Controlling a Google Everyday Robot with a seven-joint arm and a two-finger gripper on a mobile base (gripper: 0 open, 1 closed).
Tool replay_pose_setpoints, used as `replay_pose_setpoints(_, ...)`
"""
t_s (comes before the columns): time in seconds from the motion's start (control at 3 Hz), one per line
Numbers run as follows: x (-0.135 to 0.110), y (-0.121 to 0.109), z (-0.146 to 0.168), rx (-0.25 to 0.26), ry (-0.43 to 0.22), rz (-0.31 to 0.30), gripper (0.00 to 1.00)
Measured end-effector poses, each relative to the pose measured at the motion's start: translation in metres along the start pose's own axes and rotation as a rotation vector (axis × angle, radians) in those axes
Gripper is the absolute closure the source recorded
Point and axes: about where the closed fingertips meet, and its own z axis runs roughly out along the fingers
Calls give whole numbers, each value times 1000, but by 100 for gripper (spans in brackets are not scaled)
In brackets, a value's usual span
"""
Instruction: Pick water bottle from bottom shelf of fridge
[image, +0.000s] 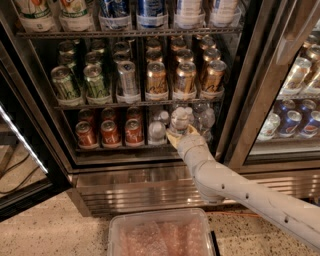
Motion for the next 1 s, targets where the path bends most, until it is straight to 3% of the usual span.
replay_pose_setpoints(0.33, 12, -3, -27, 12, 78, 61, 100)
replay_pose_setpoints(1.0, 17, -12, -49, 22, 145, 115, 100)
